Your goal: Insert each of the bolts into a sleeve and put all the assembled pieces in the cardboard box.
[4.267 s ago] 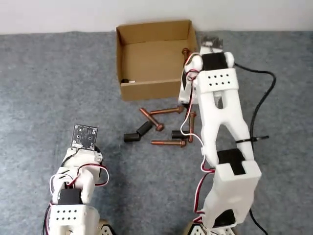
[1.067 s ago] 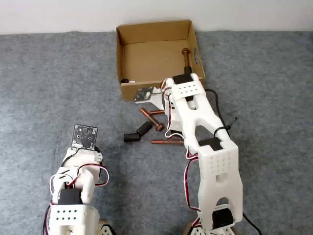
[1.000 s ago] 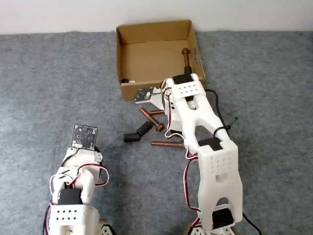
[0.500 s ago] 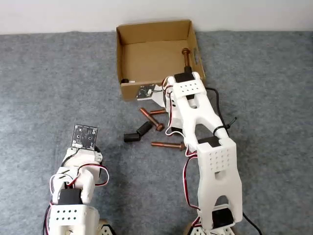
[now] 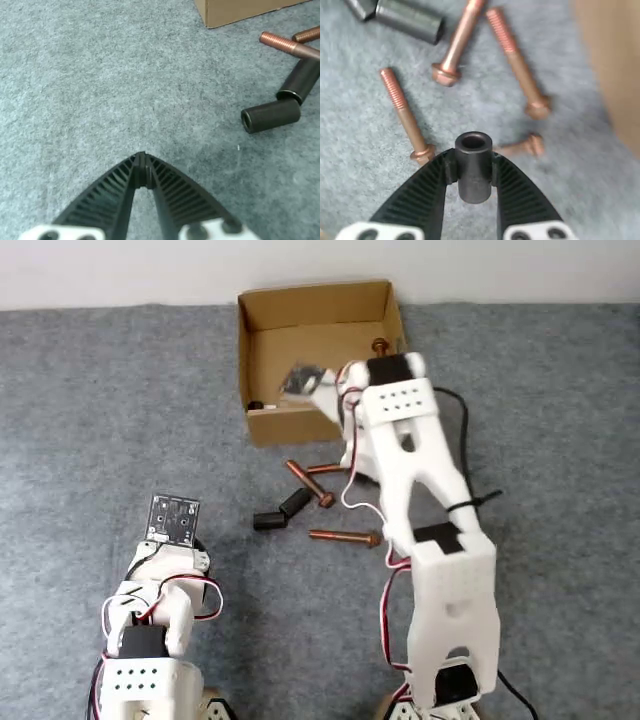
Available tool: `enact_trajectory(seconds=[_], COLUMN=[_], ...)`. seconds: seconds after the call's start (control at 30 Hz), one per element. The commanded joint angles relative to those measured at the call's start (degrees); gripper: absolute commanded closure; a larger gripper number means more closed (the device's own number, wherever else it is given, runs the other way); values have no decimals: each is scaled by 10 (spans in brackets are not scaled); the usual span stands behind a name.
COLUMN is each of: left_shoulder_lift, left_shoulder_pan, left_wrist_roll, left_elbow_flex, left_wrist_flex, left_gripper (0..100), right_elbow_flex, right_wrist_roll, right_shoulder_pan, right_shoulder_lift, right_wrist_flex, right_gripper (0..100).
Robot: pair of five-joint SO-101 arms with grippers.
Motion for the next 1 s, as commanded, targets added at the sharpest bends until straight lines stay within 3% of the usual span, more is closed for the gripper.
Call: enact_trajectory(seconds=[0.0, 0.27, 0.53, 0.97], left_shoulder_lift=[-7, -7, -7, -7], left_shoulder_pan=[-1, -1, -1, -1], left_wrist_roll=[-9, -9, -9, -9], left_elbow_flex=[-3, -3, -3, -3], left_wrist_flex=[-18, -18, -18, -18], left_gripper=[995, 995, 995, 995], right_elbow_flex=[-32, 59, 146, 255], right_wrist_roll=[-58, -198, -305, -360], right_shoulder_pan=[17, 18, 64, 176], right_shoulder_lift=[-90, -240, -350, -547], right_wrist_flex=[28, 27, 26, 25], right_gripper=[989, 989, 989, 989])
